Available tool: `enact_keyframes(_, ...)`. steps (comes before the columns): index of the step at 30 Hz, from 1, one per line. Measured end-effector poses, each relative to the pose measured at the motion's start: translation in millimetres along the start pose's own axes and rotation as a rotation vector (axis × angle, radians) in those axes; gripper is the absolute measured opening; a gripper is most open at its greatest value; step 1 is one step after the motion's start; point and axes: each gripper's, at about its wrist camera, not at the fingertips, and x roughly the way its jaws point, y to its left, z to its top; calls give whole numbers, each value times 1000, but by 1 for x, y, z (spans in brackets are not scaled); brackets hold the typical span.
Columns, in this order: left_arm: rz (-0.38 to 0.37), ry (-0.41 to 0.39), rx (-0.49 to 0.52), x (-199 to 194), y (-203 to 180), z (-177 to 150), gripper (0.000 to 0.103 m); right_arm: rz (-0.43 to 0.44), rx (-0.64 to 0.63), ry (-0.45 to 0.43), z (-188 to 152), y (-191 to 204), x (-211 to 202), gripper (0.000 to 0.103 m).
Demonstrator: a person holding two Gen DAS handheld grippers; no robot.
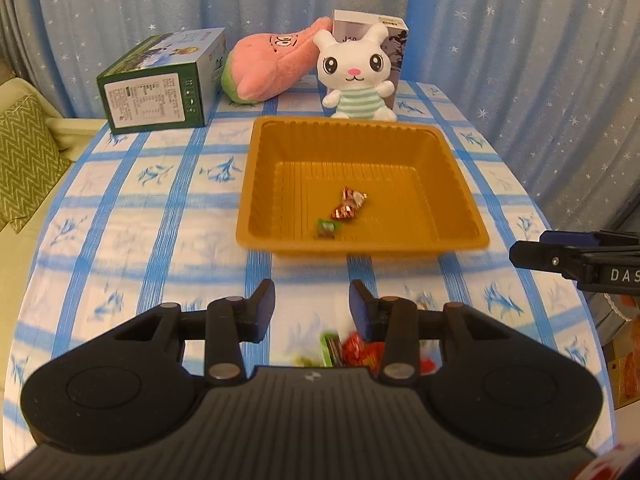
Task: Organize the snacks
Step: 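Withdraw both grippers from the tray back toward the snack pile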
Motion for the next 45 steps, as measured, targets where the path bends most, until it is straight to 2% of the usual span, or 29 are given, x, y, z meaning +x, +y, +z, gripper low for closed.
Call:
enact_keyframes(11,17,15,-25,-40,-24,-60,40,25,-26,38,-46,2,-41,69)
enact_keyframes(25,20,43,-49,-65,-48,-119,41,47,-72,116,-95,2,-62,69)
enact_keyframes(34,46,47,-36,-66,-47,-133,41,48,-97,160,-111,8,-53,69)
enact_keyframes(45,49,60,-30,-58,-32,-133,41,85,-130,206,-113,29,-27,69)
